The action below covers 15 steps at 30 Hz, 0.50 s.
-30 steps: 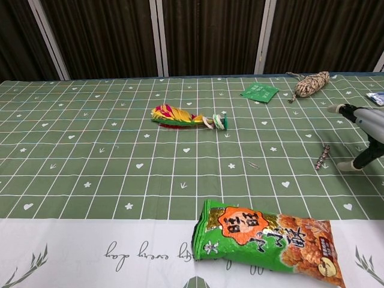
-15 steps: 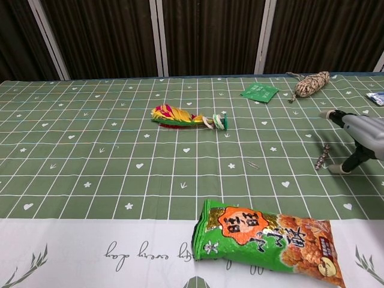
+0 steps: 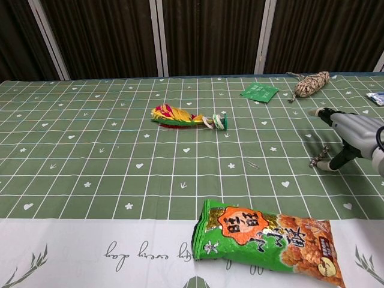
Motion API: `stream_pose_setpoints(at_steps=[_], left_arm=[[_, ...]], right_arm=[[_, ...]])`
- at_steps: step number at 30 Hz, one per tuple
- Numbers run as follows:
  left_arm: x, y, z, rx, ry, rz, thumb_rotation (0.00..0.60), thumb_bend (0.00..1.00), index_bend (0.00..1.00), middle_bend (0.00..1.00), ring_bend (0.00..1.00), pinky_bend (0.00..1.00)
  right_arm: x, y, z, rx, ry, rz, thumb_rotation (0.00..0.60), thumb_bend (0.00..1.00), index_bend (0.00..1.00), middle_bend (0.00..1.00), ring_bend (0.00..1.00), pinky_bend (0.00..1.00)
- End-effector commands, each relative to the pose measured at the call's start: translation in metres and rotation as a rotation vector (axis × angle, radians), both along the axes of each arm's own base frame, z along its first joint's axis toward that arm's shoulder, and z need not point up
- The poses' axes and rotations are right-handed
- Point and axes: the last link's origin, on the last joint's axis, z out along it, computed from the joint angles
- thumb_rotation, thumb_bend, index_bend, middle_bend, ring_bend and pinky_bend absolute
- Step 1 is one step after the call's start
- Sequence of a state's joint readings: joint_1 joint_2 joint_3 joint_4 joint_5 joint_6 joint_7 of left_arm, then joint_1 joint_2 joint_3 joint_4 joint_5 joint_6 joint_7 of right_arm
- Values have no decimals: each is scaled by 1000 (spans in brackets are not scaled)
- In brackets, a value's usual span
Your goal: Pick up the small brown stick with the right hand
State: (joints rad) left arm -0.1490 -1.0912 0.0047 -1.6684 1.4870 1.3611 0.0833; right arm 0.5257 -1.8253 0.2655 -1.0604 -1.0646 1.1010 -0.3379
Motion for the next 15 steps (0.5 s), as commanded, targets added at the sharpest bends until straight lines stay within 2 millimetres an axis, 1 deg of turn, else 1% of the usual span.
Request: stream_pose_setpoints(at_steps=[1, 12, 15], left_arm=[[0, 0, 0, -1, -3, 3, 600, 118, 0, 0, 0, 0], [0, 1, 0, -7, -12, 14, 600, 118, 0, 0, 0, 0], [-1, 1, 0, -8, -14, 17, 600, 119, 0, 0, 0, 0]], right_arm=[[1, -1, -1, 2, 1, -2, 600, 170, 0, 0, 0, 30], [6, -5, -9, 6, -11, -8, 600, 170, 2, 0, 0, 30], [9, -6, -10, 6, -12, 2, 600, 169, 34, 0, 0, 30]])
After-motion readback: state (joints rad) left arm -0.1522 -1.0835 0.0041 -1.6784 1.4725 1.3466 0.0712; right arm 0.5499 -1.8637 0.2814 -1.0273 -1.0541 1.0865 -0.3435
